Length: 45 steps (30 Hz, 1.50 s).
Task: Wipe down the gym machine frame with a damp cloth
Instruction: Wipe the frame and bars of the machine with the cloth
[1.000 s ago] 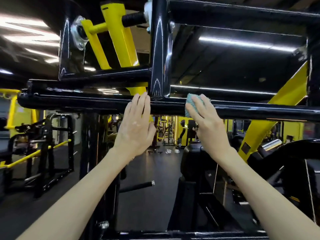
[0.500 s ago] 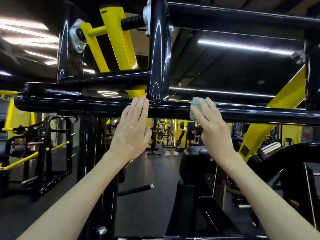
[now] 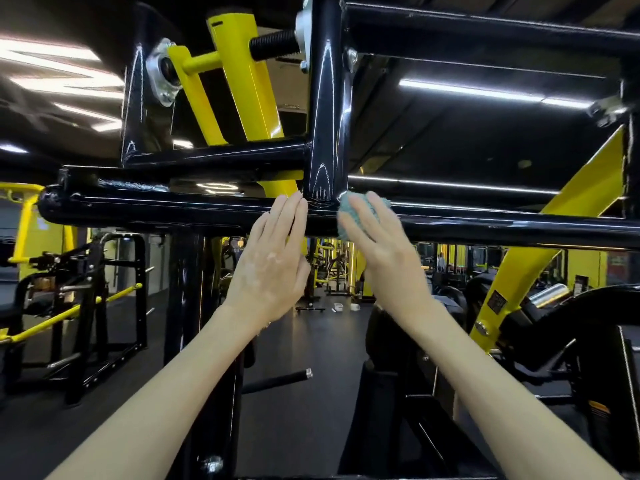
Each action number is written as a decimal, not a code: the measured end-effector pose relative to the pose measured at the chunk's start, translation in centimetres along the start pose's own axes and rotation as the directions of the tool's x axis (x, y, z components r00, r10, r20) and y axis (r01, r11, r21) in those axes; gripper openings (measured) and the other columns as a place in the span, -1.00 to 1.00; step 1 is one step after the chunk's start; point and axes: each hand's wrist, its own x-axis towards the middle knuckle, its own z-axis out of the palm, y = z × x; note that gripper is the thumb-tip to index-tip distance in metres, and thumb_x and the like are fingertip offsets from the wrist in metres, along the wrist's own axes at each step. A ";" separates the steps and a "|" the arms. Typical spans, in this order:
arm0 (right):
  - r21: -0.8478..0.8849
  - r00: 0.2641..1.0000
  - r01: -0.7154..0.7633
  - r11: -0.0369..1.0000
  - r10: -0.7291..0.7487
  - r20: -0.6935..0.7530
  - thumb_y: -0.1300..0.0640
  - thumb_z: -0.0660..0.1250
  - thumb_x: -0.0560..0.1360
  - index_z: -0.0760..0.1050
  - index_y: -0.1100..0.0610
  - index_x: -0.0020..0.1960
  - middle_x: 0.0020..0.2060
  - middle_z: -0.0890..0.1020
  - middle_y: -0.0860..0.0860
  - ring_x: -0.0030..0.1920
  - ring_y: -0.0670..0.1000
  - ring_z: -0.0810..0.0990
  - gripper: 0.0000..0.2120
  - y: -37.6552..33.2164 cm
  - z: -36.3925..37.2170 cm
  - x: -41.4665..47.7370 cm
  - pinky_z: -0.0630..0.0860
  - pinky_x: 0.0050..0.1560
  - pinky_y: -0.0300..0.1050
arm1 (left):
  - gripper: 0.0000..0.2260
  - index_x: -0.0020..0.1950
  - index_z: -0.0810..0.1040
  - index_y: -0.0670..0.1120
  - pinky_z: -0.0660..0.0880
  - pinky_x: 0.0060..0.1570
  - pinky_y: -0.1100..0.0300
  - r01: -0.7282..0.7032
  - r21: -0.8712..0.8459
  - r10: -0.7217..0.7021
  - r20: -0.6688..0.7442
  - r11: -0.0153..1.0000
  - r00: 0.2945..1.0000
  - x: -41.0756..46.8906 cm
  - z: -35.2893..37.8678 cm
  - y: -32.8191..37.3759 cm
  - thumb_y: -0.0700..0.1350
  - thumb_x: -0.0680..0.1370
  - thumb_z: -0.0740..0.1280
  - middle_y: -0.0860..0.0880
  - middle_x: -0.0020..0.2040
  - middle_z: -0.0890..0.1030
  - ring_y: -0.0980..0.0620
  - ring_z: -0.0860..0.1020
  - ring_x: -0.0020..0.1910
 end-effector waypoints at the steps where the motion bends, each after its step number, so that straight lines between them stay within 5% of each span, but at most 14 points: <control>1: -0.019 1.000 -0.027 0.999 0.027 -0.016 0.42 0.09 0.51 0.47 0.29 0.34 0.37 0.46 0.23 0.42 0.30 0.35 -0.56 1.5 -0.6 -0.9 0.34 0.41 0.25 | -0.42 0.57 0.14 -0.30 0.15 0.53 -0.07 0.000 0.004 0.000 0.006 1.000 1.000 0.0 0.0 0.0 -0.14 0.56 0.09 -0.24 0.57 0.19 -0.18 0.13 0.57; 9: -0.065 0.958 -0.284 0.957 0.281 -0.054 0.62 0.34 0.30 0.48 0.31 0.33 0.37 0.44 0.28 0.42 0.35 0.33 -0.37 6.6 -3.4 -3.9 0.37 0.31 0.21 | -0.40 0.57 0.11 -0.32 0.07 0.55 -0.07 0.068 -0.001 -0.068 -0.016 0.998 0.998 0.2 0.8 1.2 -0.11 0.56 0.10 -0.26 0.57 0.16 -0.21 0.08 0.58; 13: 0.000 0.990 -0.133 0.991 0.133 -0.036 0.61 0.18 0.34 0.45 0.30 0.35 0.39 0.42 0.26 0.45 0.30 0.28 -0.39 2.0 -1.3 -1.8 0.41 0.32 0.33 | -0.40 0.56 0.12 -0.35 0.11 0.54 -0.13 0.090 0.018 -0.090 -0.018 0.996 0.996 0.3 1.0 1.6 -0.09 0.56 0.09 -0.30 0.56 0.17 -0.24 0.10 0.57; 17: 0.060 0.997 0.018 0.998 -0.022 0.070 0.36 -0.08 0.44 0.46 0.30 0.35 0.38 0.44 0.25 0.44 0.31 0.32 -0.43 -0.3 -0.4 0.6 0.32 0.40 0.29 | -0.39 0.56 0.11 -0.33 0.10 0.54 -0.13 0.090 -0.015 -0.091 -0.033 0.996 0.995 0.2 1.0 1.4 -0.14 0.55 0.13 -0.27 0.57 0.15 -0.22 0.07 0.58; 20: 0.048 0.996 0.052 0.997 -0.055 0.074 0.46 0.07 0.44 0.50 0.29 0.32 0.35 0.48 0.25 0.40 0.31 0.37 -0.50 2.3 -1.3 -0.2 0.40 0.34 0.28 | -0.38 0.57 0.12 -0.31 0.13 0.53 -0.15 0.063 -0.034 -0.063 -0.020 0.997 0.998 0.1 0.8 0.8 -0.16 0.54 0.18 -0.26 0.57 0.18 -0.20 0.08 0.58; 24: 0.001 0.995 -0.091 0.996 0.091 0.031 0.65 0.32 0.29 0.48 0.27 0.34 0.38 0.44 0.24 0.42 0.32 0.35 -0.34 7.7 -3.8 -3.8 0.44 0.30 0.30 | -0.39 0.57 0.12 -0.31 0.16 0.51 -0.19 0.075 -0.043 -0.076 -0.015 0.996 0.997 0.2 0.9 0.9 -0.20 0.55 0.21 -0.25 0.57 0.17 -0.21 0.08 0.58; 33: -0.038 0.916 -0.402 0.915 0.401 -0.011 0.65 0.30 0.28 0.47 0.28 0.35 0.41 0.41 0.24 0.47 0.32 0.28 -0.32 9.3 -5.1 -5.3 0.47 0.27 0.27 | -0.34 0.56 0.11 -0.33 0.09 0.54 -0.13 0.072 -0.029 -0.072 0.005 0.997 0.997 0.2 0.7 1.1 -0.24 0.51 0.28 -0.27 0.57 0.16 -0.22 0.07 0.58; 38: 0.022 0.972 -0.233 0.972 0.233 -0.001 0.64 0.27 0.29 0.46 0.26 0.36 0.40 0.41 0.21 0.47 0.28 0.27 -0.32 3.4 -1.8 -2.0 0.43 0.33 0.27 | -0.34 0.57 0.09 -0.32 0.02 0.55 -0.06 0.069 -0.013 -0.069 0.006 0.998 0.998 0.2 0.7 1.2 -0.18 0.53 0.26 -0.26 0.58 0.14 -0.21 0.06 0.59; 42: 0.095 0.997 -0.054 0.994 0.048 0.063 0.35 -0.05 0.46 0.43 0.29 0.38 0.41 0.41 0.24 0.48 0.29 0.24 -0.45 -2.6 0.4 1.3 0.25 0.44 0.33 | -0.36 0.57 0.08 -0.33 -0.01 0.56 -0.04 0.051 0.005 -0.051 0.012 0.999 0.999 0.2 0.5 1.0 -0.13 0.54 0.17 -0.27 0.58 0.13 -0.21 0.05 0.59; 45: 0.107 0.993 0.008 0.994 -0.020 0.114 0.30 -0.04 0.47 0.42 0.28 0.41 0.43 0.40 0.23 0.47 0.29 0.27 -0.44 -3.5 0.6 1.8 0.22 0.46 0.27 | -0.35 0.57 0.08 -0.32 0.05 0.56 -0.08 0.036 -0.002 -0.036 0.025 0.999 0.999 0.1 0.3 0.7 -0.17 0.53 0.19 -0.27 0.58 0.13 -0.21 0.06 0.59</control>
